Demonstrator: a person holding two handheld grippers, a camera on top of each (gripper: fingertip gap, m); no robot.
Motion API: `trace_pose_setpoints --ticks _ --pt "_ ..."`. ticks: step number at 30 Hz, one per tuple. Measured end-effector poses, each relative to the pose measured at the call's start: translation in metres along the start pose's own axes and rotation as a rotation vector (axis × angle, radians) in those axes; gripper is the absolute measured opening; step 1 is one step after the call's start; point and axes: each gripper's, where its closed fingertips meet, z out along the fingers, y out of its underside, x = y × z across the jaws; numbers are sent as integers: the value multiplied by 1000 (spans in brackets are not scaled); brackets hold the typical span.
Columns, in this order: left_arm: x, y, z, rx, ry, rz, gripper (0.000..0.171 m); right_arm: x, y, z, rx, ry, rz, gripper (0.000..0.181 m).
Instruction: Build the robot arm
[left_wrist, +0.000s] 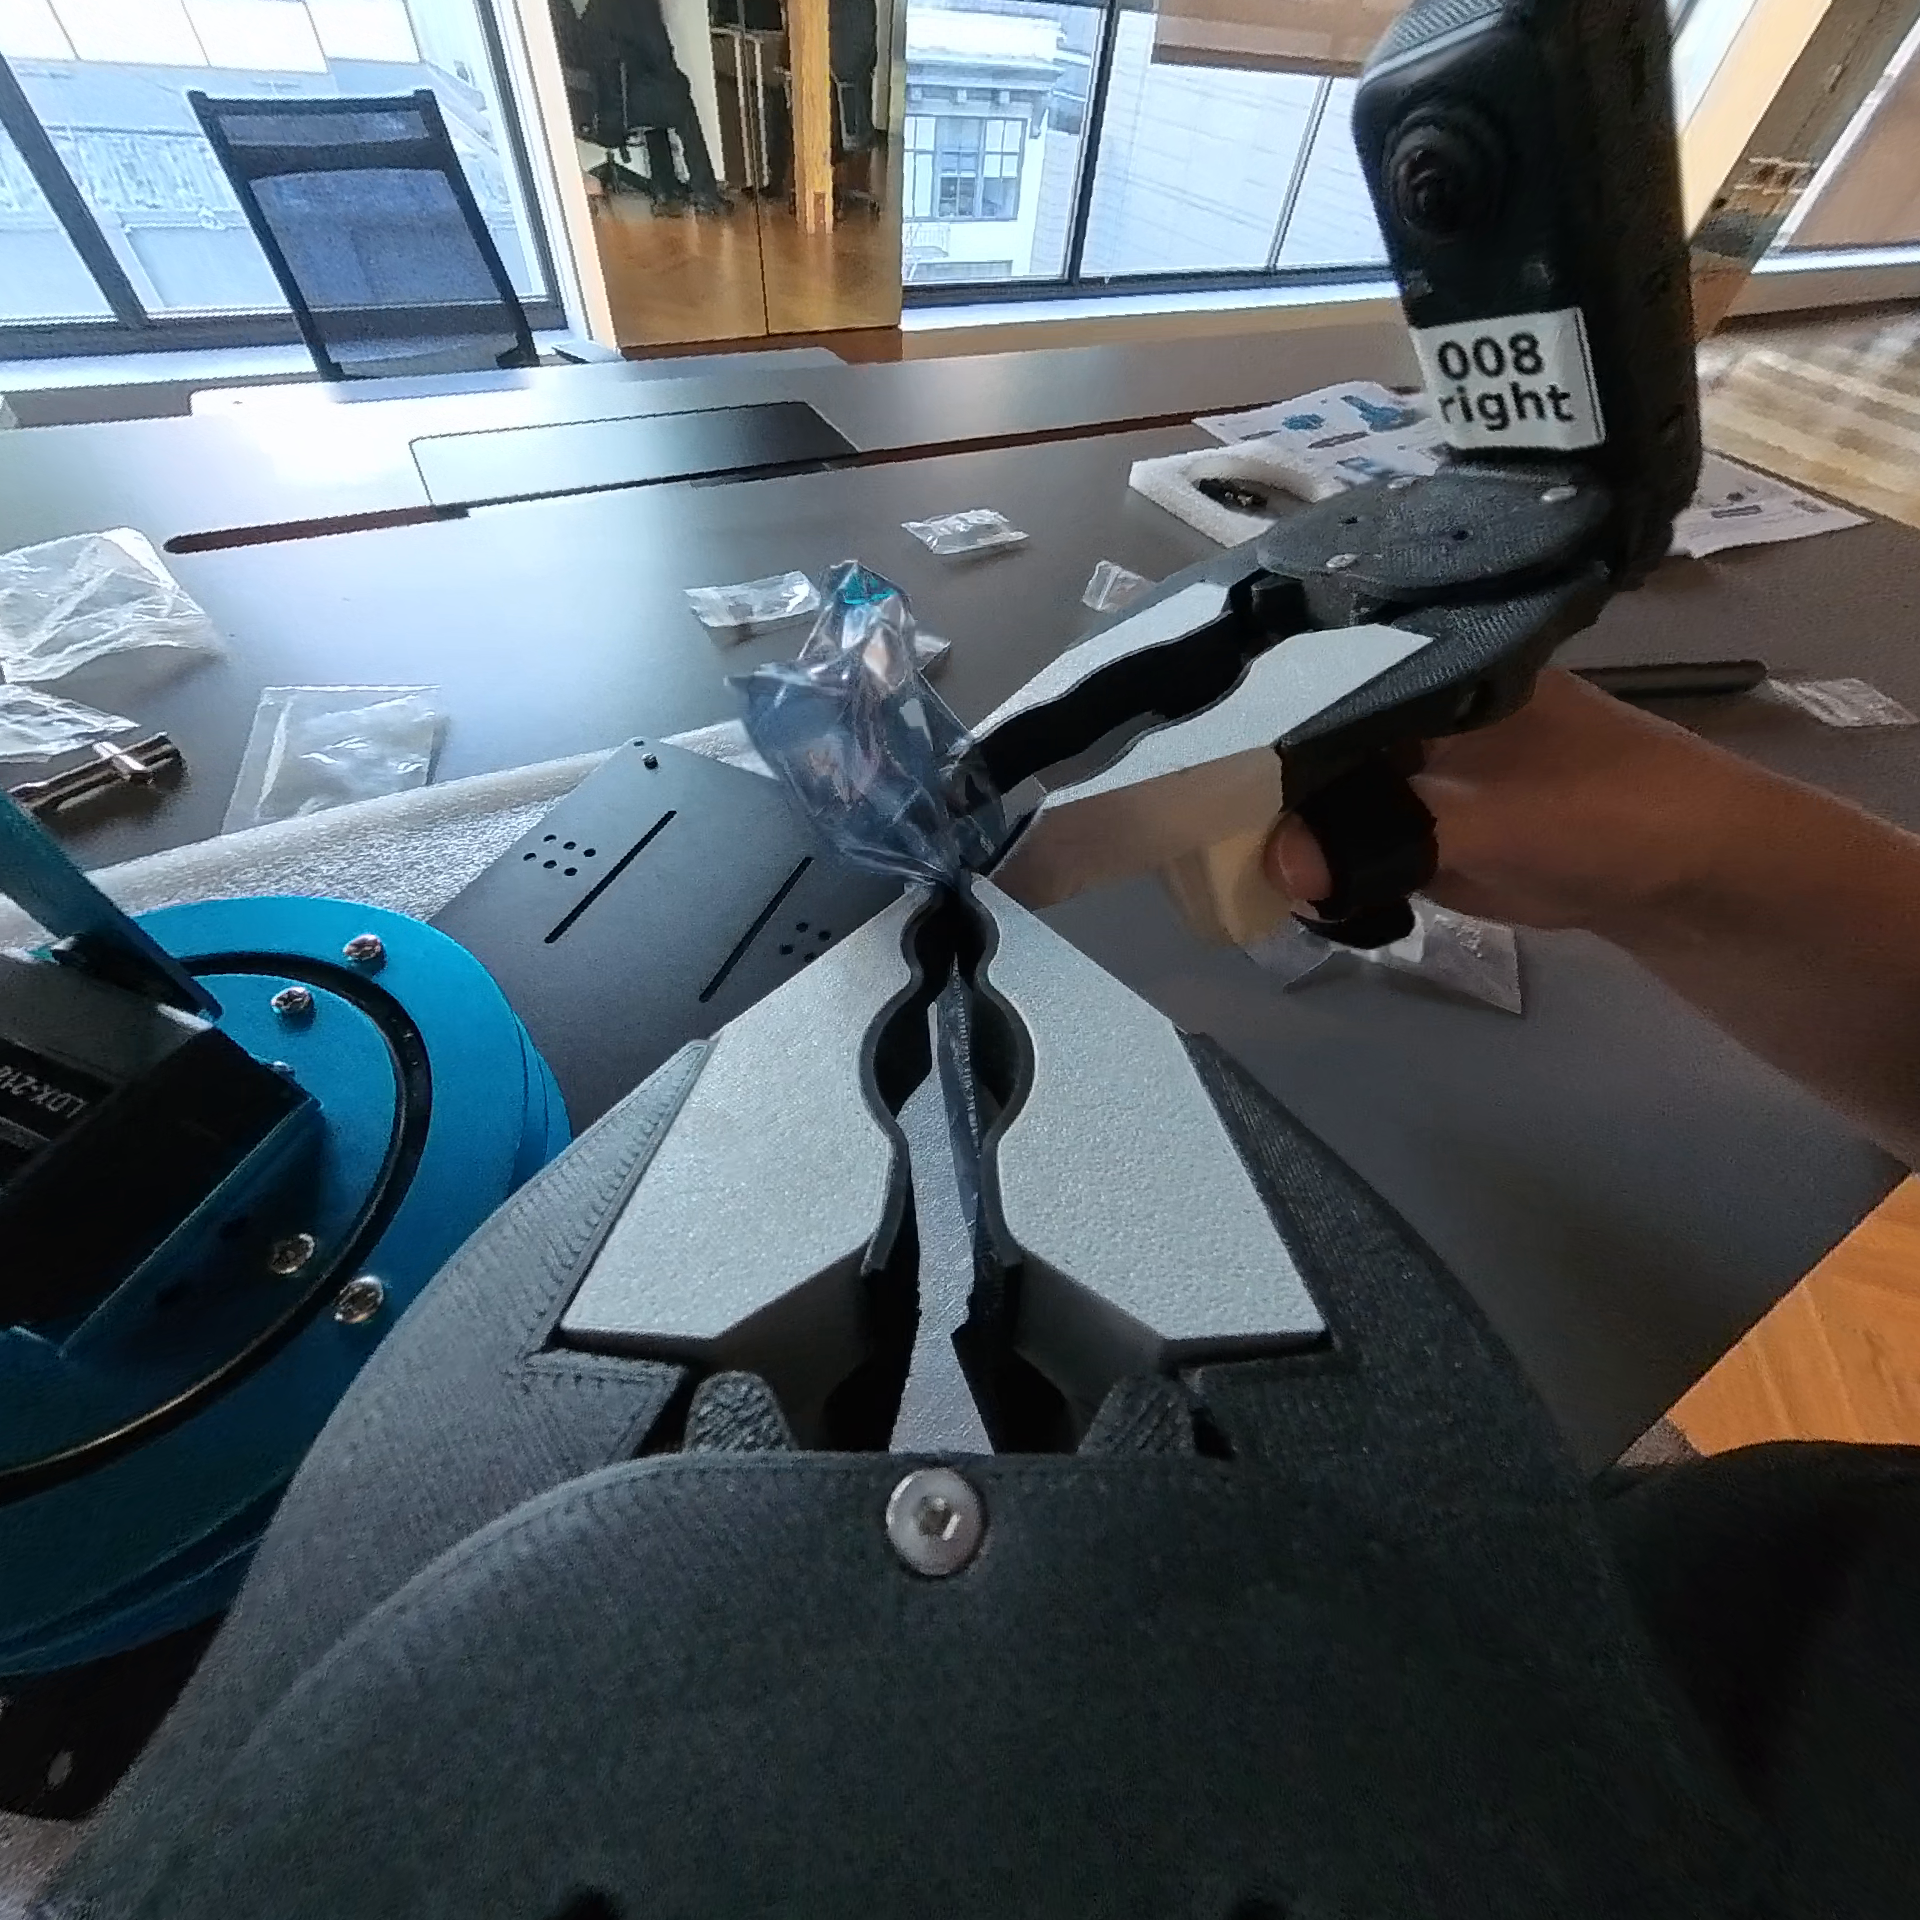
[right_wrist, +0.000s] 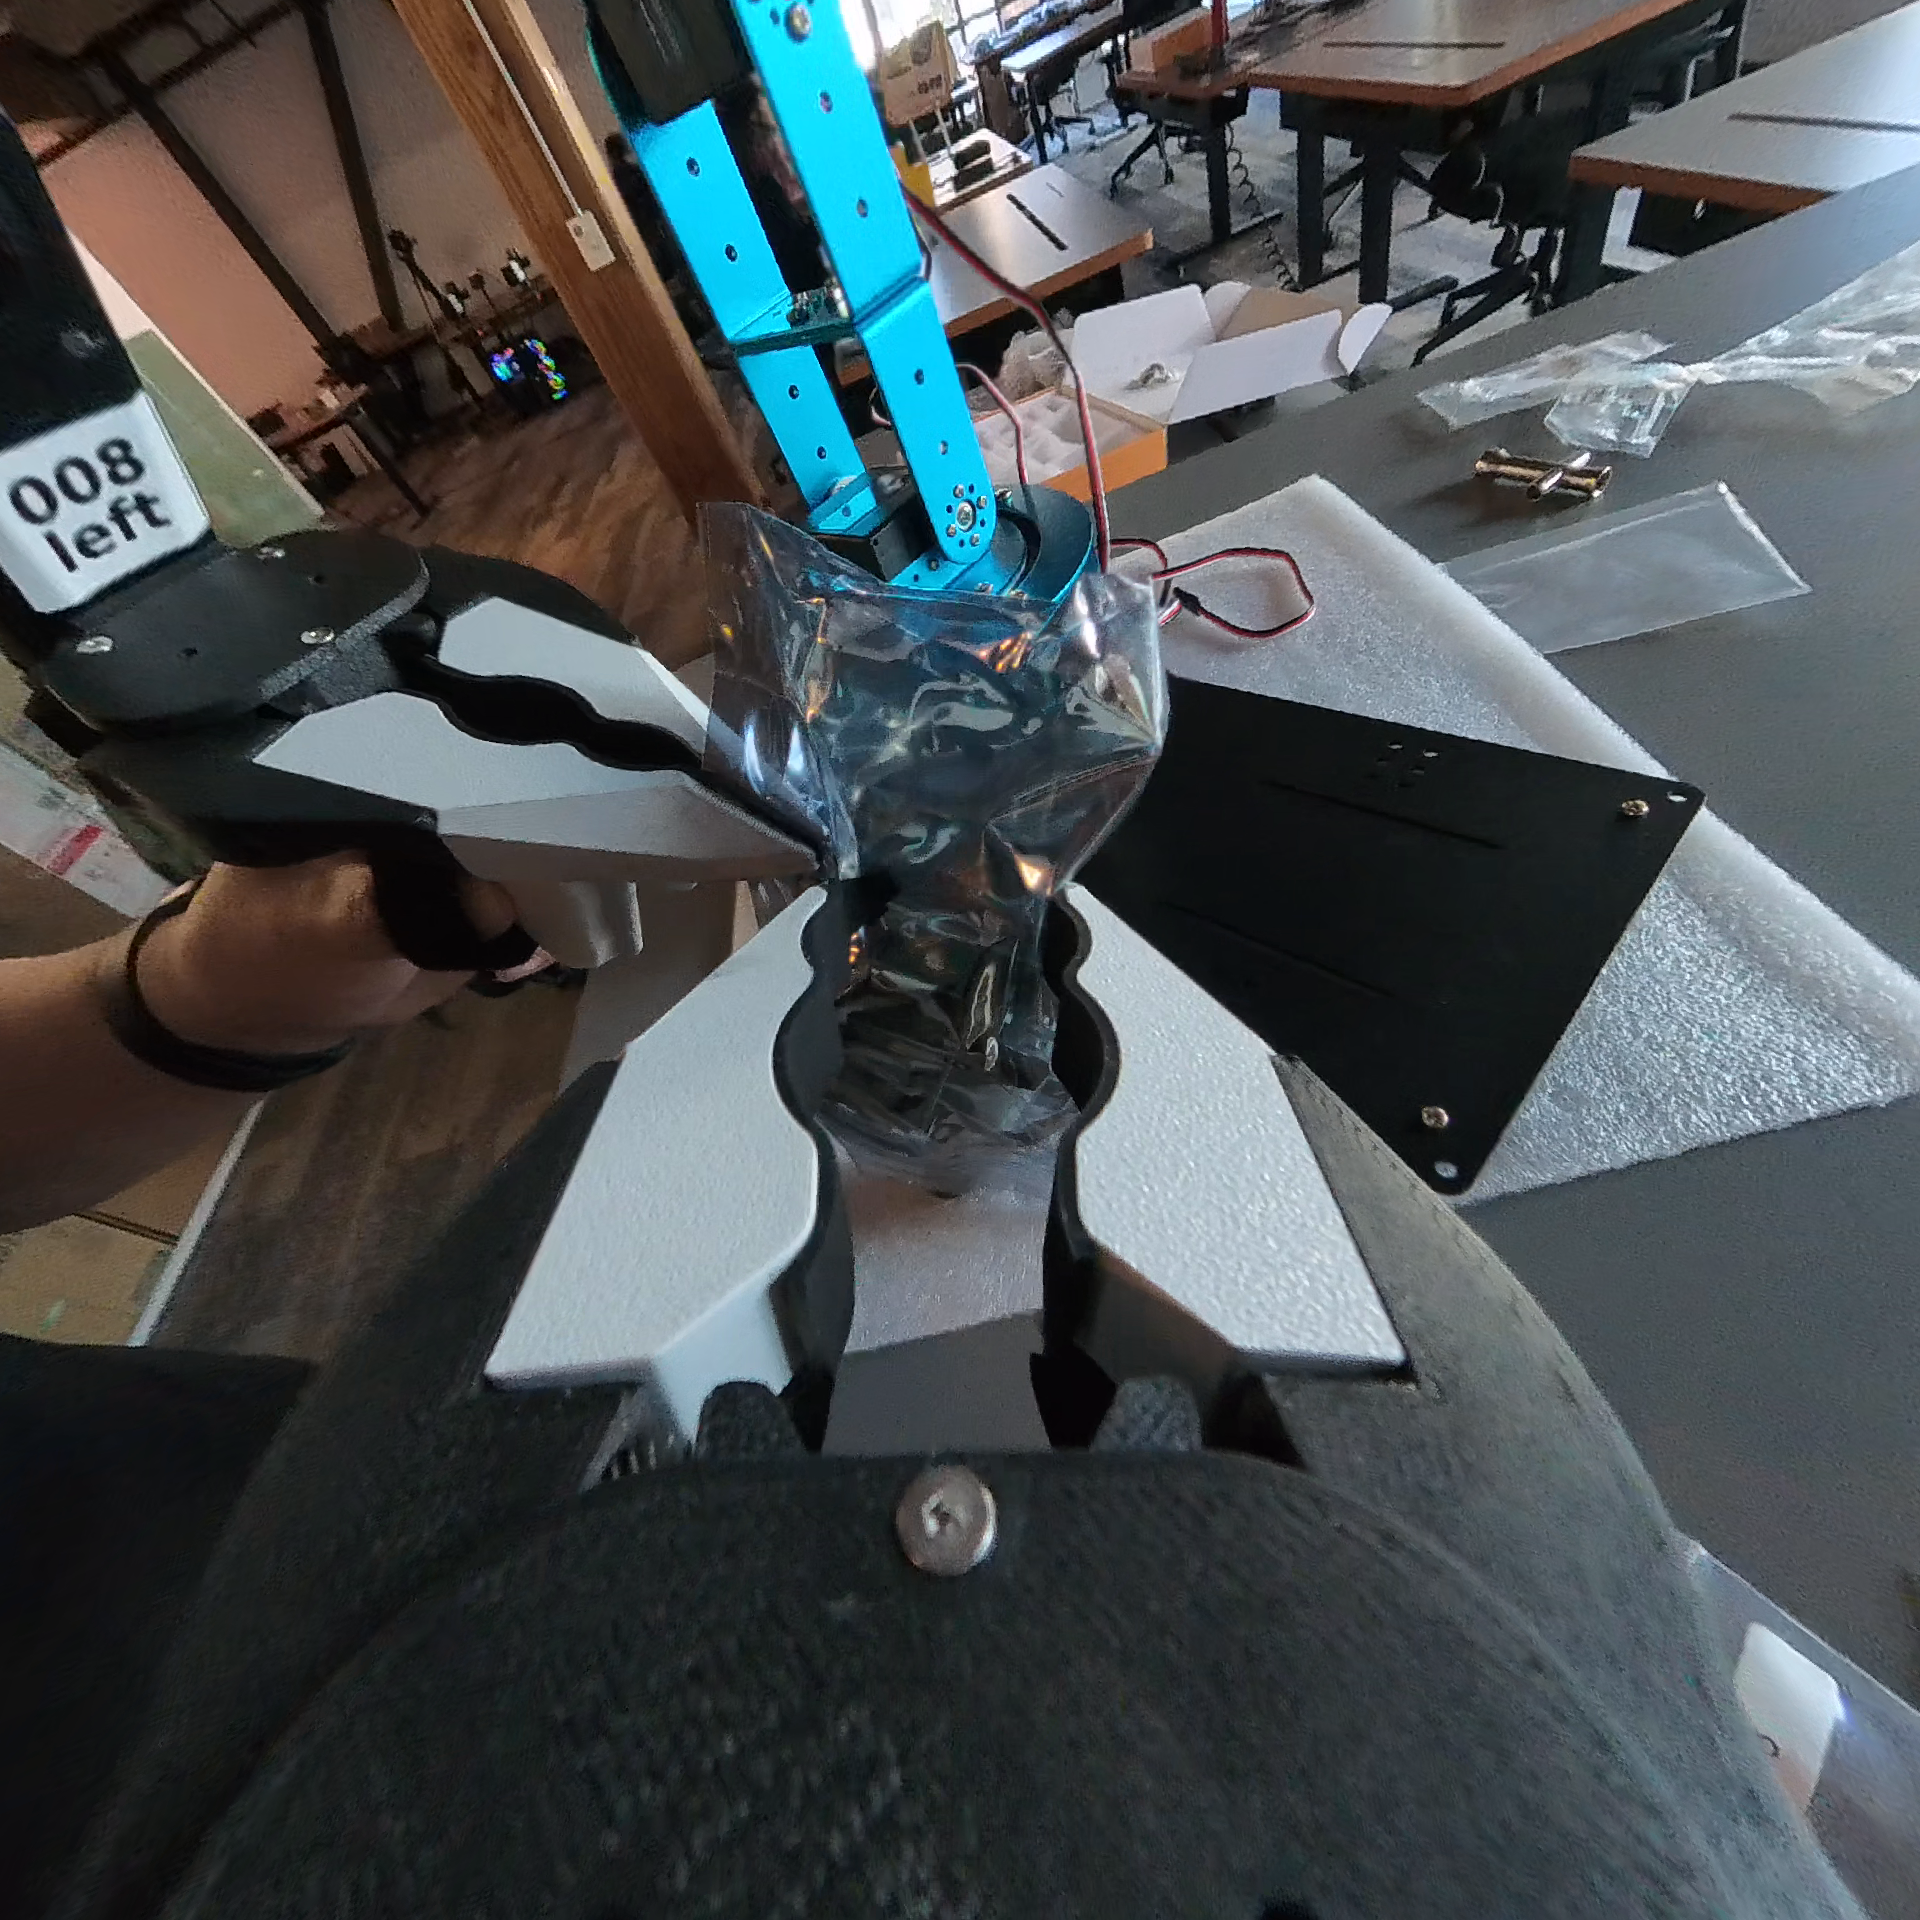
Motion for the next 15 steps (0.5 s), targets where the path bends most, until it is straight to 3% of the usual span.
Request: trace_pose_setpoints --ticks 5,15 --pt "3 -3 2 4 31 -49 0 6 -5 -3 50 -37 182 37" --pt "0 0 2 35 71 -173 0 5 0 -1 -57 72 -18 38"
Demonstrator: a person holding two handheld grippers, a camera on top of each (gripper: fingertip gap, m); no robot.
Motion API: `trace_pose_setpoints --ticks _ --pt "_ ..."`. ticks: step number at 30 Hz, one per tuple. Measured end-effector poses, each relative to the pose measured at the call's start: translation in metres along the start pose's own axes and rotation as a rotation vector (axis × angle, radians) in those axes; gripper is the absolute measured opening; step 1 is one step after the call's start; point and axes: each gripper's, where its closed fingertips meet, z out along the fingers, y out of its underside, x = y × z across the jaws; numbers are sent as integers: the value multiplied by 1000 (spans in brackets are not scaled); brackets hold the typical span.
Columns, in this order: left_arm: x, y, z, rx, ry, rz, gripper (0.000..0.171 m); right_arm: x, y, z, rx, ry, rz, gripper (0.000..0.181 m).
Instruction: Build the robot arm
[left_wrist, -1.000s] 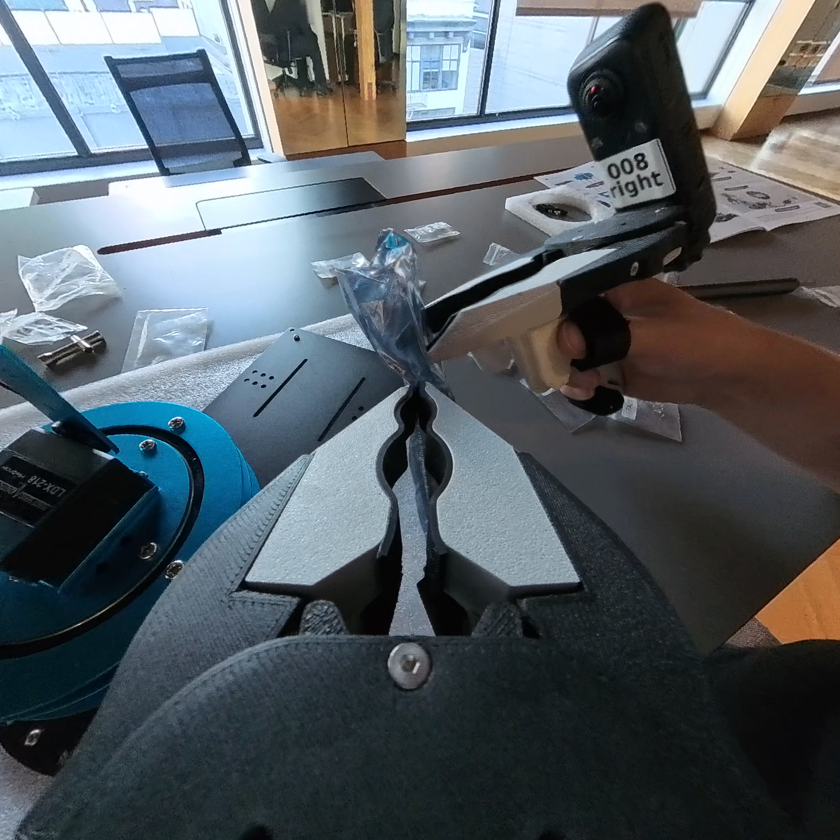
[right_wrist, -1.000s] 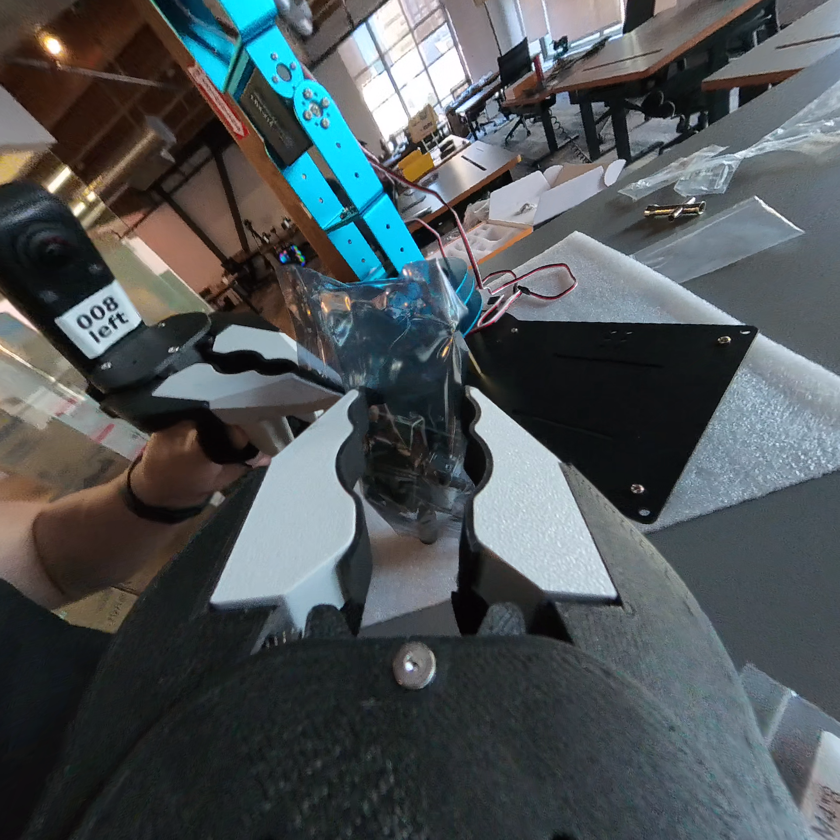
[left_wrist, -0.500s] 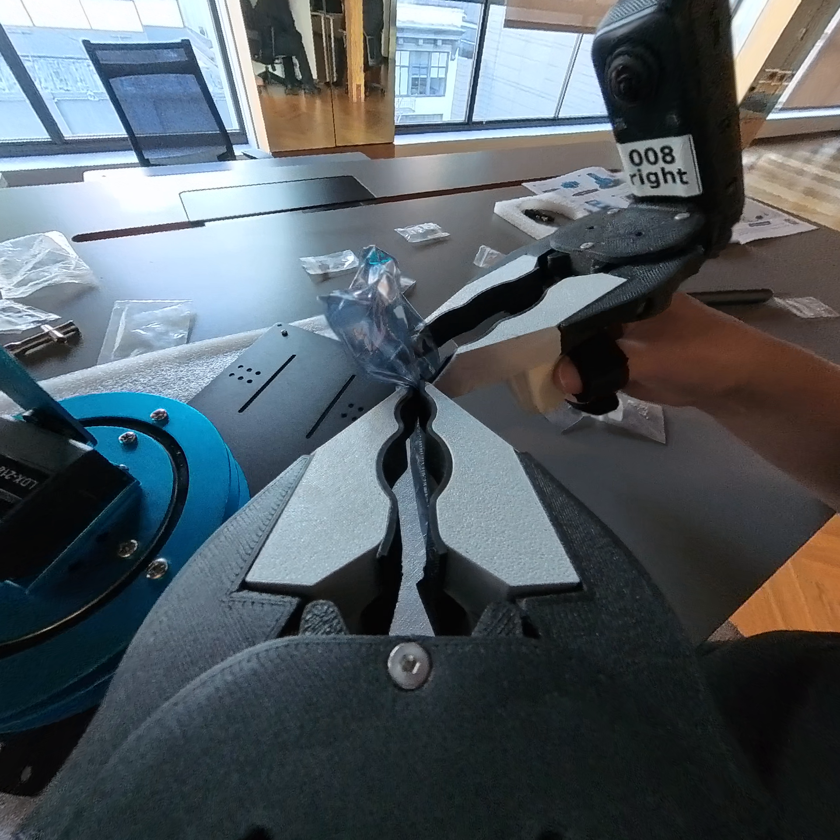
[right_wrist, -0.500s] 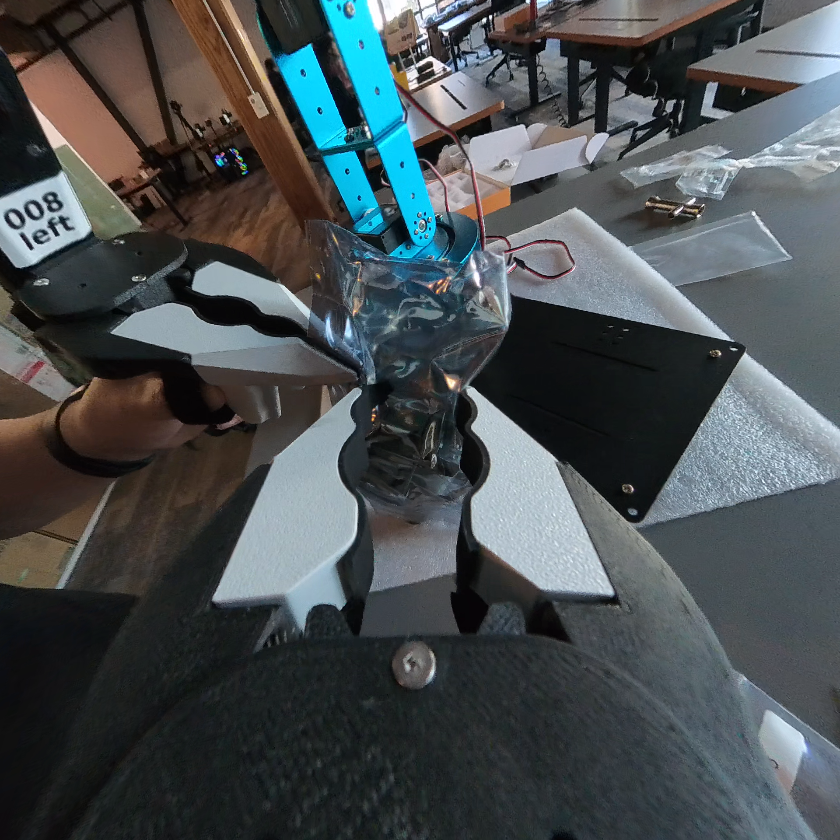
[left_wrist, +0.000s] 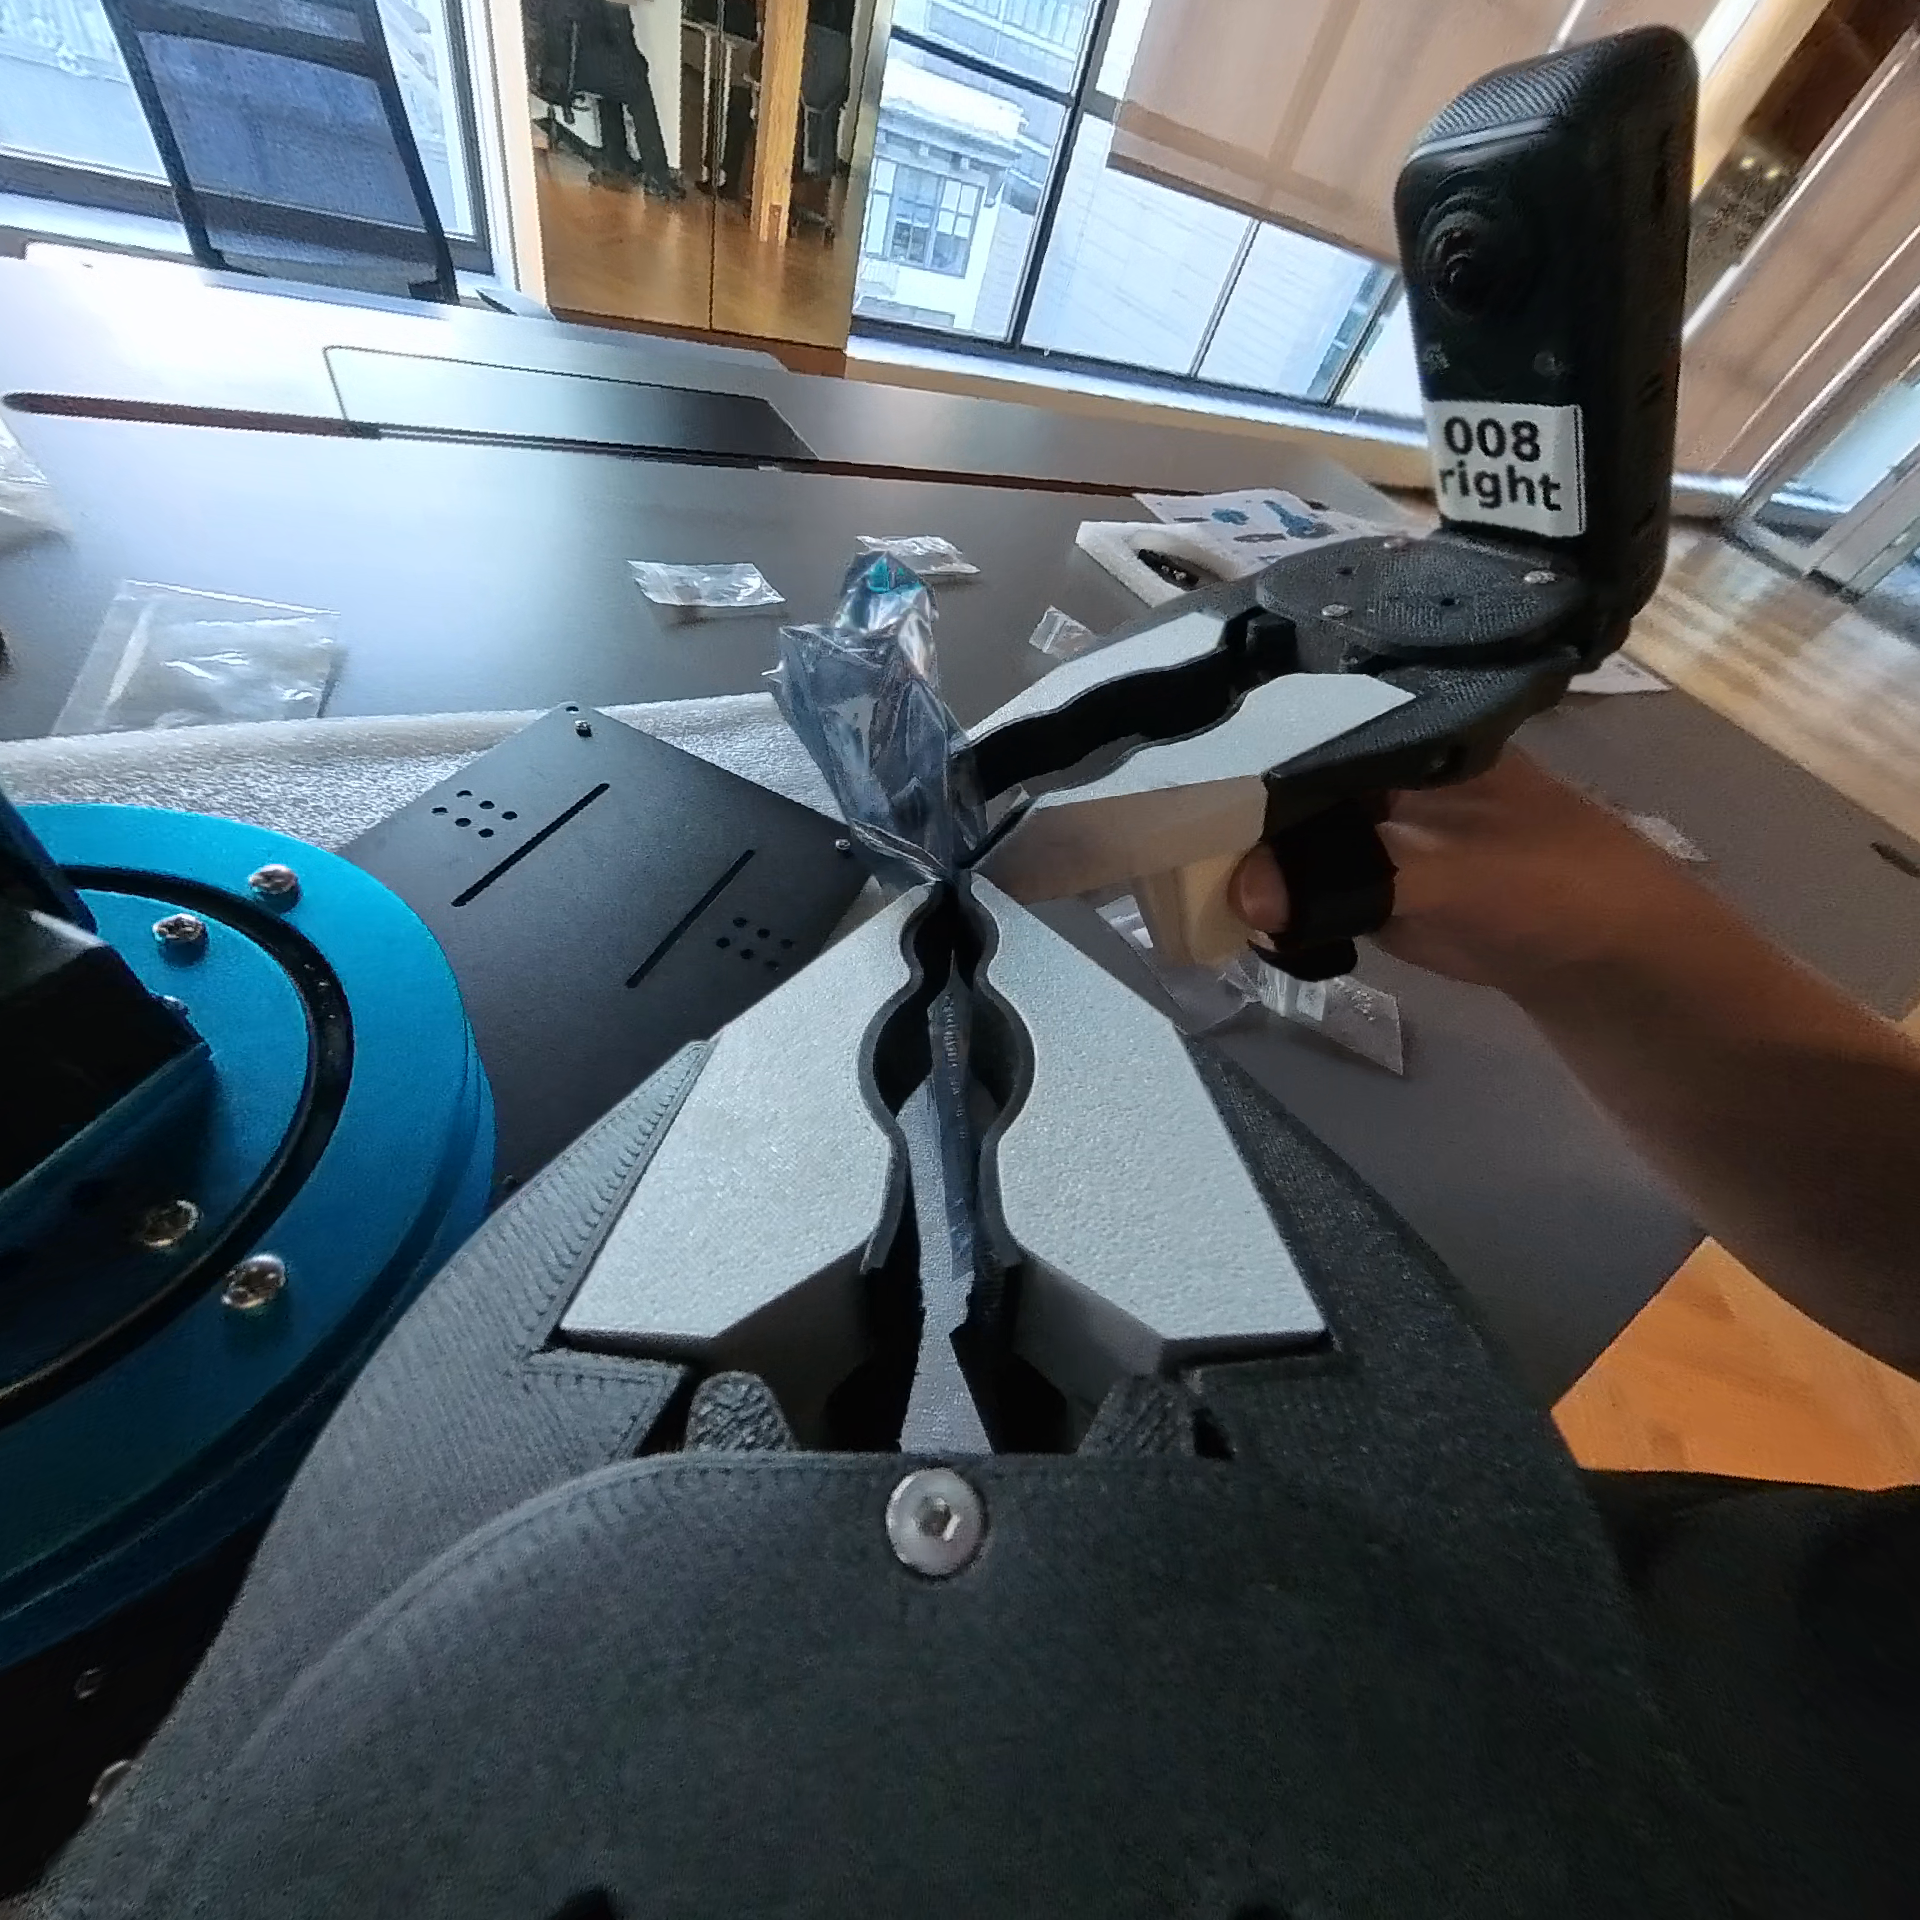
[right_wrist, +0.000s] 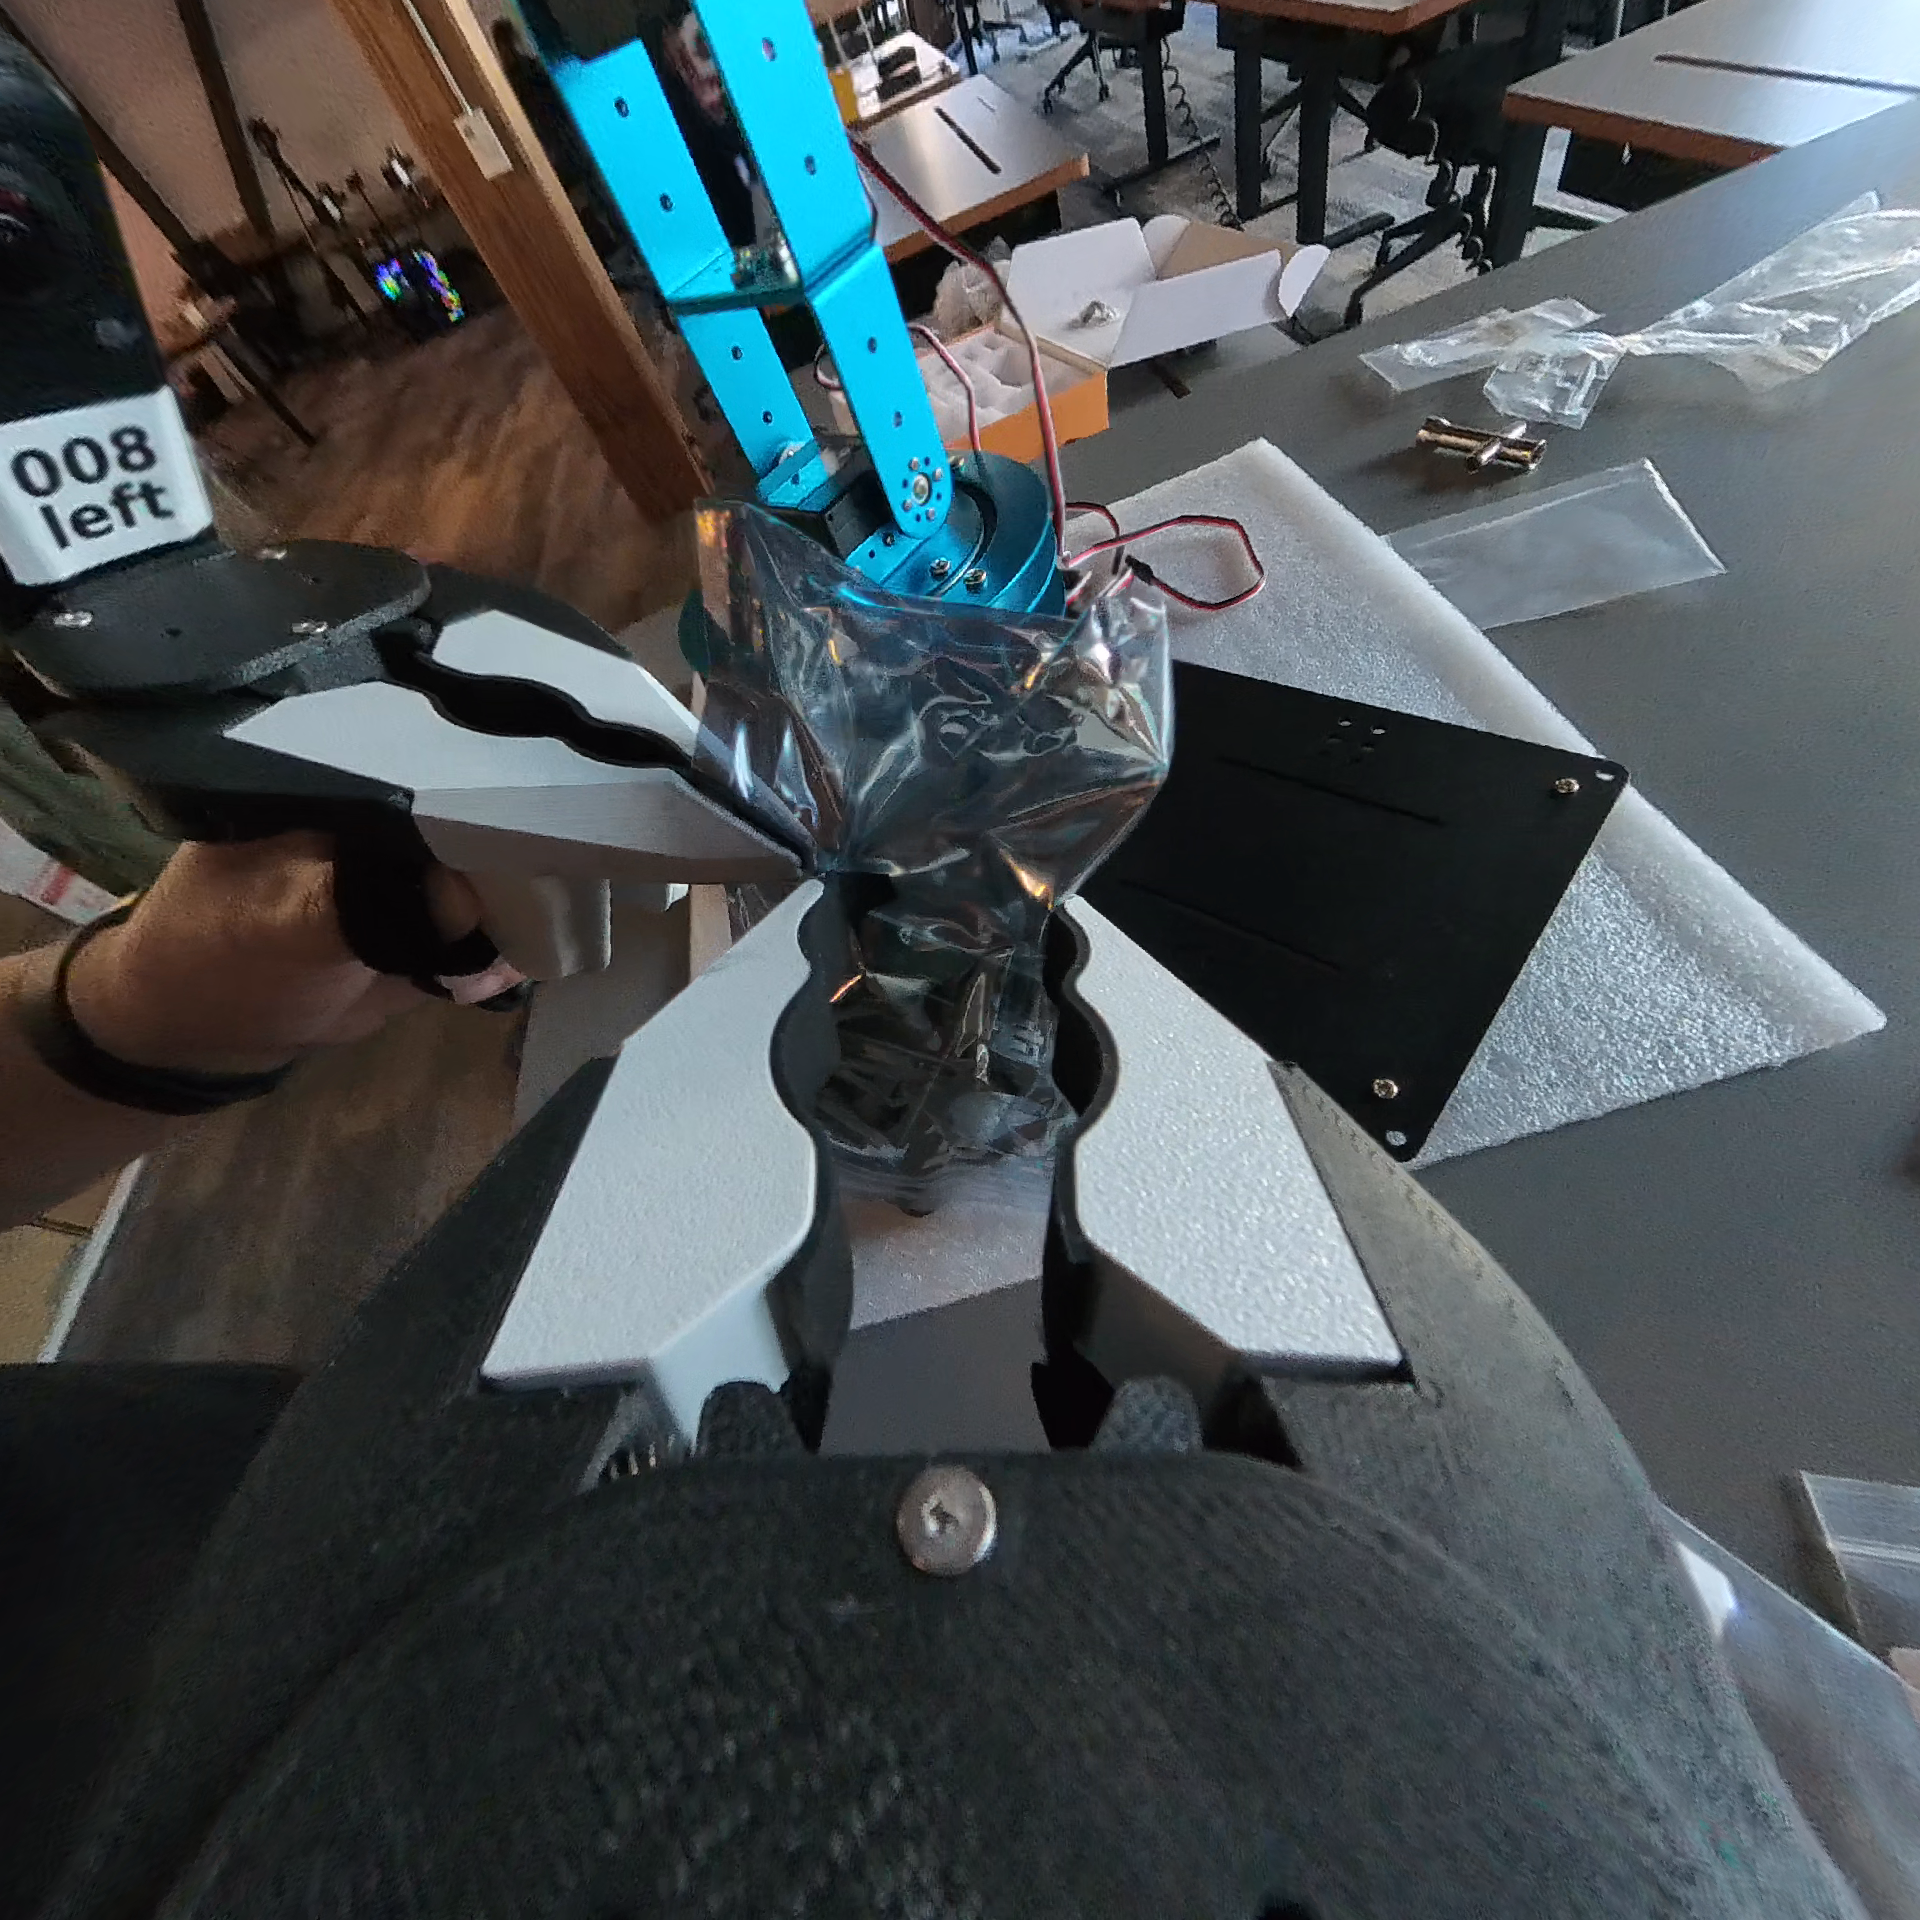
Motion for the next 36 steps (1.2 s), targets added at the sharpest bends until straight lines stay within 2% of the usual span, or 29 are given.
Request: trace_pose_setpoints --ticks 8,11,14,16,17,22,27,30,36 --pt "-2 1 0 -15 -2 0 0 -1 2 1 -92 78 -131 35" --pt "-3 -1 0 2 23 -58 0 1 -1 0 -39 49 -46 38" --pt "-4 -2 -1 12 62 -118 0 2 -5 -3 60 -60 119 35" --pt "-6 -1 -2 20 62 -116 0 10 -5 -8 102 -82 180 20" --pt "-5 -1 -3 26 73 -115 0 8 -6 -10 114 -118 201 19" --pt "-7 24 -11 -61 25 -98 15 17 -4 -12 119 -121 208 15" --pt "-8 50 -16 -138 6 -94 4 21 -3 -11 119 -167 251 13" --pt "-8 57 -14 -175 22 -106 0 24 -3 -9 123 -187 298 13" --pt "-6 52 -11 -152 67 -155 0 33 -2 -5 116 -187 419 12"
